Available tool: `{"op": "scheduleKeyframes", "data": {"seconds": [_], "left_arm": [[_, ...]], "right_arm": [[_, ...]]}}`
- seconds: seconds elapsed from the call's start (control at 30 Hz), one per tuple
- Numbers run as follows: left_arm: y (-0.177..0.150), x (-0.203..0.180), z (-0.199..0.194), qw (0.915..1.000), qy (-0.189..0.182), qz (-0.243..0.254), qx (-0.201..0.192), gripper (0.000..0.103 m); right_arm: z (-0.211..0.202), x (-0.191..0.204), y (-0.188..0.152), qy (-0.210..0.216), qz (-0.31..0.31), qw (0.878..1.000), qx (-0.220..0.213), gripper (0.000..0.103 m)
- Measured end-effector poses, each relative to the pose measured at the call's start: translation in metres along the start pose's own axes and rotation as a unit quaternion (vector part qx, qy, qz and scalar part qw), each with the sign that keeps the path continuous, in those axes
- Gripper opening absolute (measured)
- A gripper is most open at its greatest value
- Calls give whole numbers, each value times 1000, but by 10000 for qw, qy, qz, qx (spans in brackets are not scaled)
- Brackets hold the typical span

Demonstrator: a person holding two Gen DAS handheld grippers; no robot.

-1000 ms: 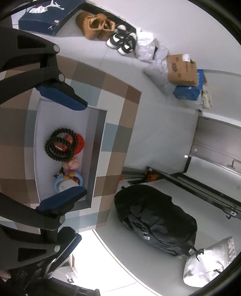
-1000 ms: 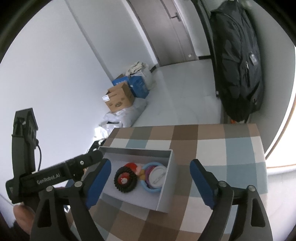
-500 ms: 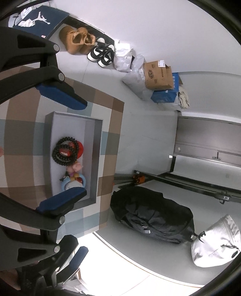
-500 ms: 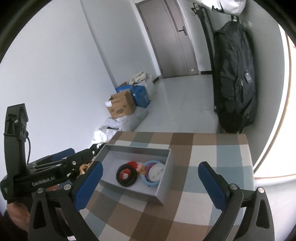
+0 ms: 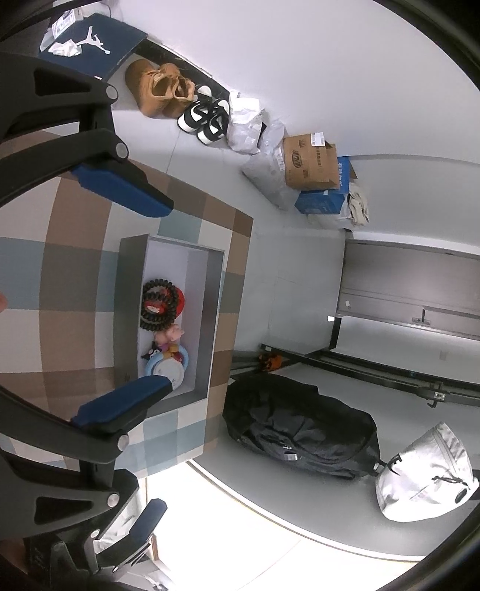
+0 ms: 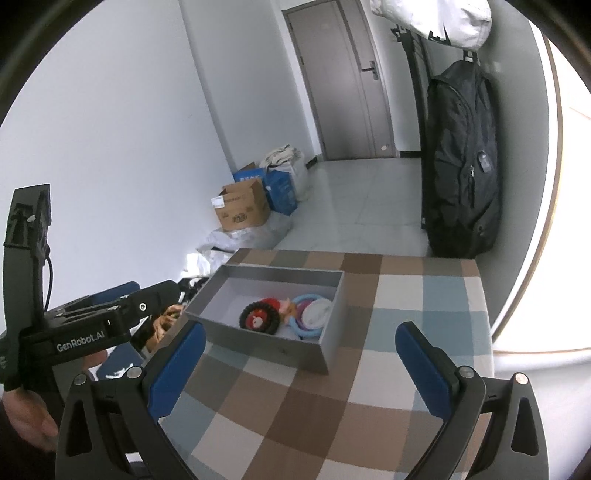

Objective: Organize jewelry

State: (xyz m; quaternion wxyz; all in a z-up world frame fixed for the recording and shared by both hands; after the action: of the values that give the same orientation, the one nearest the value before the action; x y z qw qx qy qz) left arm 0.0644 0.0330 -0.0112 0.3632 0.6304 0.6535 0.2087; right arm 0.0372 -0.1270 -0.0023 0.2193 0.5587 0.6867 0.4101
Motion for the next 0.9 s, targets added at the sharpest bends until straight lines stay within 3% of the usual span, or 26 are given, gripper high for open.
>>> {"op": "scheduleKeyframes", "data": {"seconds": [0.9], "left_arm": [[-5, -7, -3, 10000, -39, 76, -20, 85]], "right_arm": [[-2, -7, -6, -57, 100, 9999, 102, 103]]}}
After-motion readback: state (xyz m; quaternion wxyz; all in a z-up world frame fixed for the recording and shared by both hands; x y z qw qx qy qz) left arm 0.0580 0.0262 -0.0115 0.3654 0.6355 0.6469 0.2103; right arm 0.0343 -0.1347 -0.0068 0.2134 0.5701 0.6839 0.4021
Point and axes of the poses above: each gripper's, at about its wrist camera, not at the fingertips, and z roughly the way its jaws point, x to its left, y to its top, the point moved 4 cm from there along z, roughly the way its jaws point, and after that the axes turned 5 degrees about -y, right-handed, at the moved point
